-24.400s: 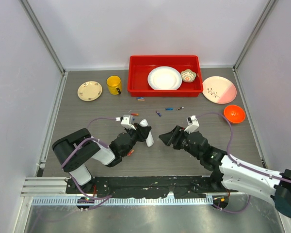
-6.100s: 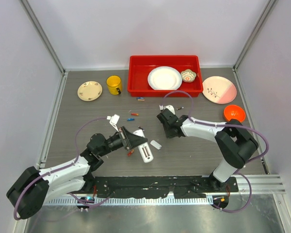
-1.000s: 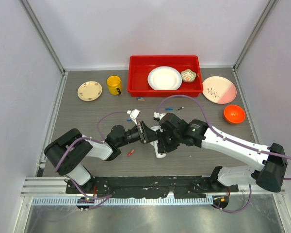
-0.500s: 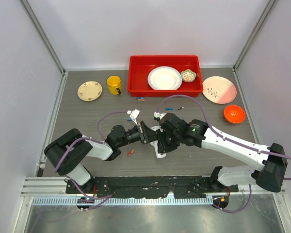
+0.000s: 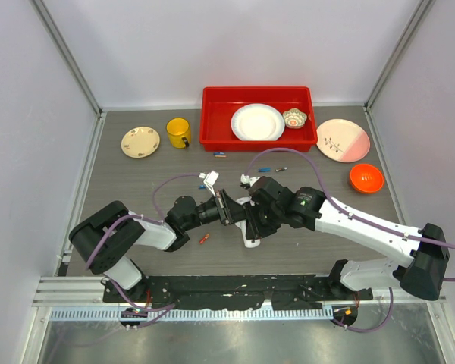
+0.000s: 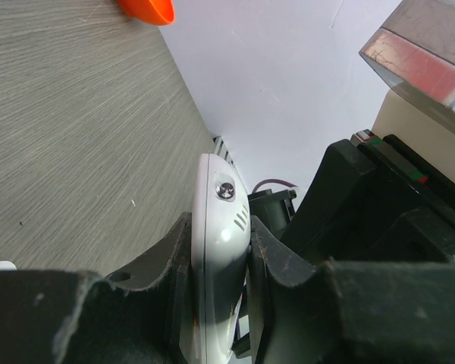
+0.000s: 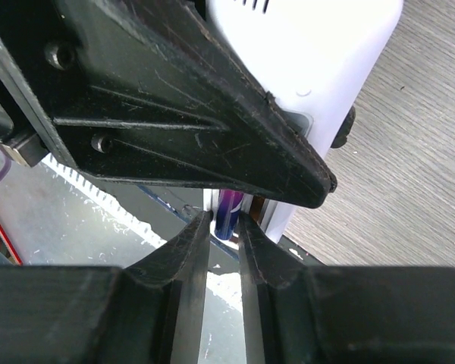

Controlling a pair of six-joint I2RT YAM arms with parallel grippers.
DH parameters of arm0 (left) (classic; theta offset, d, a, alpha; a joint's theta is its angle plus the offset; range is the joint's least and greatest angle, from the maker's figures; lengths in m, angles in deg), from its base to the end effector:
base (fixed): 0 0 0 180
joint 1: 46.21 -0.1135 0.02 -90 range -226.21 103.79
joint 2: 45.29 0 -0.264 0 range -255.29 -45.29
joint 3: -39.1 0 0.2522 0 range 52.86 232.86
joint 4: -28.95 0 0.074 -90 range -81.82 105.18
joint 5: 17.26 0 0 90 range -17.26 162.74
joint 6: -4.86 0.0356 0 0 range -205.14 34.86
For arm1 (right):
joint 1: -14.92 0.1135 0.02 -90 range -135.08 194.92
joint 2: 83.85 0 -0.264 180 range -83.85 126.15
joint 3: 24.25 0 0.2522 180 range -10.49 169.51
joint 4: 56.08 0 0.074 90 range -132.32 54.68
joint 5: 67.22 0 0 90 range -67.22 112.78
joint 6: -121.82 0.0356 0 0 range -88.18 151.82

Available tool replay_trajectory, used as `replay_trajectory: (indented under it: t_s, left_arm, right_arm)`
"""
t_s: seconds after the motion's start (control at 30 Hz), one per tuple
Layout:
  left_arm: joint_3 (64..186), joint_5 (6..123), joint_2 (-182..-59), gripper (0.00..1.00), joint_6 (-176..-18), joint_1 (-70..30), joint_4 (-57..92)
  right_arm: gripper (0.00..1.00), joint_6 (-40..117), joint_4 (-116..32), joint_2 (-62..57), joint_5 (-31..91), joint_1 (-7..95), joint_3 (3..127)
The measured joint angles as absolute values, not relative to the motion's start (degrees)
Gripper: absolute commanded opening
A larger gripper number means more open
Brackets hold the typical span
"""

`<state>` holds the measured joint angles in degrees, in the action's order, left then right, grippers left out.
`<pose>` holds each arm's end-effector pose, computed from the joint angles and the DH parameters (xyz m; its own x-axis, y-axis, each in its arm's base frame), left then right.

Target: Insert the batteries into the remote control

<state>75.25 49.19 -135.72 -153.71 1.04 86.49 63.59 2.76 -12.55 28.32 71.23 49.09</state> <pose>0.1767 -0.2121 0.1788 -0.8646 -0.3218 -0.3859 0.3808 0.0815 -0.9211 0.1343 0.2077 0.2810 -0.8461 -0.3244 -0.4230 -0.4846 0.7986 0.3570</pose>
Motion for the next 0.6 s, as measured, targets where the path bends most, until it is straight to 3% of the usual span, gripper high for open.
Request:
replay_trajectory:
  t_s: [0.6]
  left_arm:
    - [75.25,49.13,-135.75,0.00,-154.26,1.85,86.56]
  right_arm:
    - [0.31,63.59,2.28,-12.61,26.20,71.23,50.92]
